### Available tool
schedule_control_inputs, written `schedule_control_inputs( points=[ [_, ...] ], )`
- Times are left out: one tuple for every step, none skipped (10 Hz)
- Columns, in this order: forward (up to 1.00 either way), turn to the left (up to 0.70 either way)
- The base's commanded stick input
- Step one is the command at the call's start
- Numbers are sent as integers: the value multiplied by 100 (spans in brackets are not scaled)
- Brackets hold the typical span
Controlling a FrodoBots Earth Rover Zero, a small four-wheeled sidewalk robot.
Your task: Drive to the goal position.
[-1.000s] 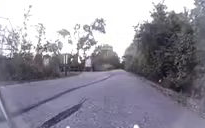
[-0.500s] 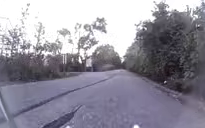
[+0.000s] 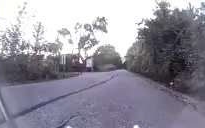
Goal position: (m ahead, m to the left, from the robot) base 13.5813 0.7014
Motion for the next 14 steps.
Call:
schedule_control_inputs(
  points=[
    [70, -35],
    [70, -10],
    [70, 0],
    [70, 0],
    [70, 0],
    [70, 0],
    [70, 0],
    [70, 0],
    [70, 0],
    [70, 0],
    [70, 0],
    [70, 0],
    [70, 0],
    [70, 0]
  ],
)
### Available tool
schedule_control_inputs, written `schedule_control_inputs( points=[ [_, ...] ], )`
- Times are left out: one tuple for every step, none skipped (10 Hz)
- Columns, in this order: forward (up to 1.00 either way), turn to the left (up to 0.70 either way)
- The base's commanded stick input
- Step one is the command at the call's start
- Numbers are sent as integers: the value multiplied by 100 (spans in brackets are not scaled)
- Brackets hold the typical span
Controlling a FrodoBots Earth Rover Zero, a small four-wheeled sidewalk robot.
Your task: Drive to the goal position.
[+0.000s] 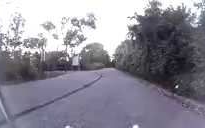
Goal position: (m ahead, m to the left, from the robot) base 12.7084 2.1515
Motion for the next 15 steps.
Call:
schedule_control_inputs(
  points=[
    [70, 0],
    [70, 0],
    [70, 0],
    [70, 0],
    [70, -10],
    [70, -29],
    [70, -35],
    [70, -35],
    [70, -29],
    [70, -15],
    [70, 2],
    [70, 0],
    [70, 0],
    [70, 0],
    [70, 0]
  ],
)
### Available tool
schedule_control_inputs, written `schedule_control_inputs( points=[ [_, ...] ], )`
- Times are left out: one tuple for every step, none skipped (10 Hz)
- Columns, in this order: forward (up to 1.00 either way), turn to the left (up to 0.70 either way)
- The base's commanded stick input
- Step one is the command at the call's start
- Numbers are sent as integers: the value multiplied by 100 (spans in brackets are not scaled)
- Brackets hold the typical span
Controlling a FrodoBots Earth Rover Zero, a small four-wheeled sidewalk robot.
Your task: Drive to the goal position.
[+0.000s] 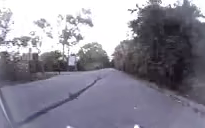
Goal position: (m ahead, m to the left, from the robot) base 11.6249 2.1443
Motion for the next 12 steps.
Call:
schedule_control_inputs(
  points=[
    [70, 0],
    [70, 0],
    [70, 0],
    [70, 0],
    [70, 0],
    [70, 0],
    [70, 0],
    [70, 0],
    [70, 0],
    [70, 0],
    [70, 0],
    [70, 0]
  ],
)
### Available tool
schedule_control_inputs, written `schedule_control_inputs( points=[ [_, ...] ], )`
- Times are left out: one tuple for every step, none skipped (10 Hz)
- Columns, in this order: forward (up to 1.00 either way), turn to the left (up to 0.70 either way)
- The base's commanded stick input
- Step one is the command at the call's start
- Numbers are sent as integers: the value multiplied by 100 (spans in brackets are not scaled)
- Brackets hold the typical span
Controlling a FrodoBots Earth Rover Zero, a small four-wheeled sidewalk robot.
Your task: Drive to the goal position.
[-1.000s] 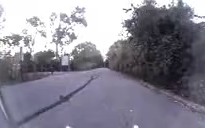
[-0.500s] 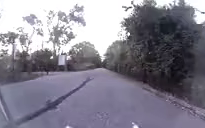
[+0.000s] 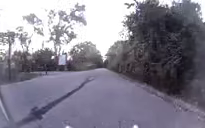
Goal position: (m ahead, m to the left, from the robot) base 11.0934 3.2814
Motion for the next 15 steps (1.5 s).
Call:
schedule_control_inputs(
  points=[
    [70, 0],
    [70, 0],
    [70, 0],
    [70, 0],
    [70, 0],
    [70, 0],
    [70, 0],
    [70, 0],
    [70, 0],
    [70, 0],
    [70, 0],
    [70, 0],
    [70, 0],
    [70, 0],
    [70, 0]
  ],
)
